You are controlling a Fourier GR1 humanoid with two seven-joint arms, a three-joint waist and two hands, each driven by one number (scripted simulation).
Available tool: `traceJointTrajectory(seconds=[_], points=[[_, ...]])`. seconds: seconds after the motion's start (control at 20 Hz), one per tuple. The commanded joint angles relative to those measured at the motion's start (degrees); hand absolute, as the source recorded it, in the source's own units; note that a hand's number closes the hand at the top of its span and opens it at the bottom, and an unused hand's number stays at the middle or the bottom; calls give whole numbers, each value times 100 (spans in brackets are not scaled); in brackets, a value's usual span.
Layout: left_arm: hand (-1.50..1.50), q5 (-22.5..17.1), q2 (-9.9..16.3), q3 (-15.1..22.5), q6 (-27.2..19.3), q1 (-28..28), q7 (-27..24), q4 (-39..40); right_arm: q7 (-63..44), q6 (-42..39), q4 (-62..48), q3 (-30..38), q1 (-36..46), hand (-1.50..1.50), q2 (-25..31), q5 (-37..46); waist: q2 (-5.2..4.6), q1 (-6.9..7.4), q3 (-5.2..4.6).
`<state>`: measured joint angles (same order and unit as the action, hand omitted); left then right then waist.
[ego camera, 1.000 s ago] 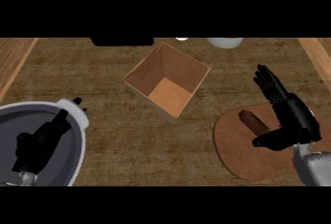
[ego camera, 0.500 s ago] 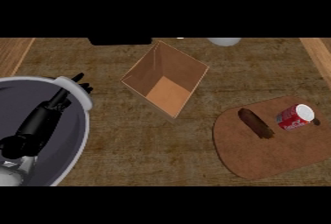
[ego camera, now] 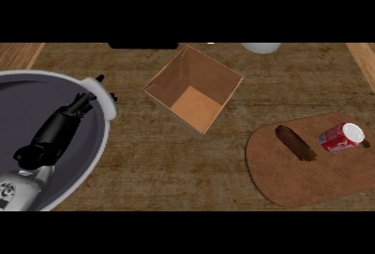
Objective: Pick the can from the cutting board and place it in the cardboard box
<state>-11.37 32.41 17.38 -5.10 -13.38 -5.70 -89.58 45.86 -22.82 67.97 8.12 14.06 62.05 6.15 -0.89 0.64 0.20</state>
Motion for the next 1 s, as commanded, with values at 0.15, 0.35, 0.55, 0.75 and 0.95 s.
traceJointTrajectory(seconds=[0.15, 0.35, 0.55, 0.75, 0.95], points=[[0, 183, -264, 74, -27, -156, -29, 277, 759, 111, 334, -1011, -74, -150, 691, 1461, 60, -12, -19], [0, 318, -284, -58, 93, -206, -193, 466, 341, 362, 758, -1277, -77, -150, 636, 1892, 87, -61, -23], [0, 257, -305, -281, 249, -148, -170, 431, -450, 225, 1331, -1407, -53, -150, 591, 2272, 94, -63, -24], [0, 332, -324, -395, 356, -147, 112, 267, -885, -84, 1901, -1267, -478, -150, 615, 2406, 110, -118, -23], [0, 353, -326, -599, 600, -43, -128, 371, -1530, 6, 2138, -1517, -614, -150, -40, 2877, 97, -84, -22]])
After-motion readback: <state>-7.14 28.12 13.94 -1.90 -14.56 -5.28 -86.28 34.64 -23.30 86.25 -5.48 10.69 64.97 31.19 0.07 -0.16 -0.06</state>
